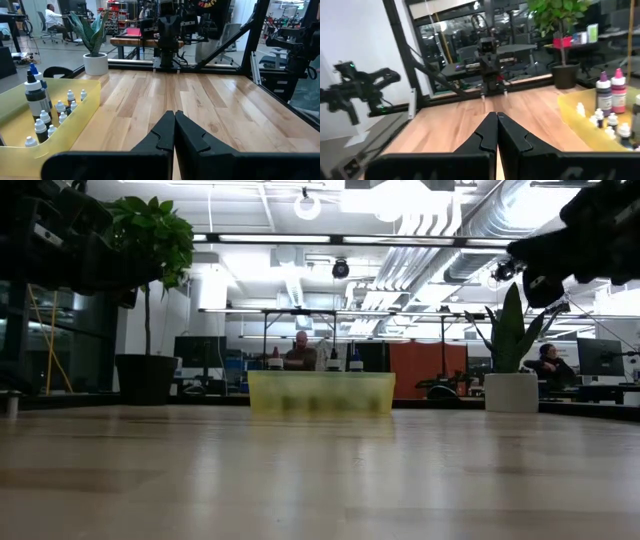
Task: Pick & Place food coloring
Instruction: Return to Home Position
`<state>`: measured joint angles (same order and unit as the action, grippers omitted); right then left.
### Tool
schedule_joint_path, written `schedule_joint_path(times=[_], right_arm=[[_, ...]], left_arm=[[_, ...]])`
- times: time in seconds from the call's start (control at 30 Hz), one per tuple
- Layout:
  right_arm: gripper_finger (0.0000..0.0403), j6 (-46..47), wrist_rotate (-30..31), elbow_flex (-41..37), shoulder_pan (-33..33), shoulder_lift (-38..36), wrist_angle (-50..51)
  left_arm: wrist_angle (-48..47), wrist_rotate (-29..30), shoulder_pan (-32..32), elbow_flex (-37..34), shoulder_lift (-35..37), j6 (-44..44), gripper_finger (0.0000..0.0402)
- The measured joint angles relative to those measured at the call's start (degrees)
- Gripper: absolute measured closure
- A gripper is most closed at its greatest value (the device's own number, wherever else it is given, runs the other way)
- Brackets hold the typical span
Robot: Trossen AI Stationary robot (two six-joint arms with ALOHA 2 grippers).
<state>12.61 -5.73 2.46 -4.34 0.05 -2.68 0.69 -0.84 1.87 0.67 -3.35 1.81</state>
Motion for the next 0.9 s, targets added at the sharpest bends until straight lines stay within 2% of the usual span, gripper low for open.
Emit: schedule_joint_path(times=[0.43, 0.9], right_arm=[[0.0403, -4.3, 6.9, -1.9, 0.0, 0.1, 0.9], [0.0402, -0.8, 6.9, -1.9, 0.0, 2.1, 1.4]], left_arm=[[0.0, 0.0, 0.0, 0.0, 0.0, 0.0, 0.0401], [0.0, 0.0, 0.0, 0.0, 0.0, 0.0, 0.0401]])
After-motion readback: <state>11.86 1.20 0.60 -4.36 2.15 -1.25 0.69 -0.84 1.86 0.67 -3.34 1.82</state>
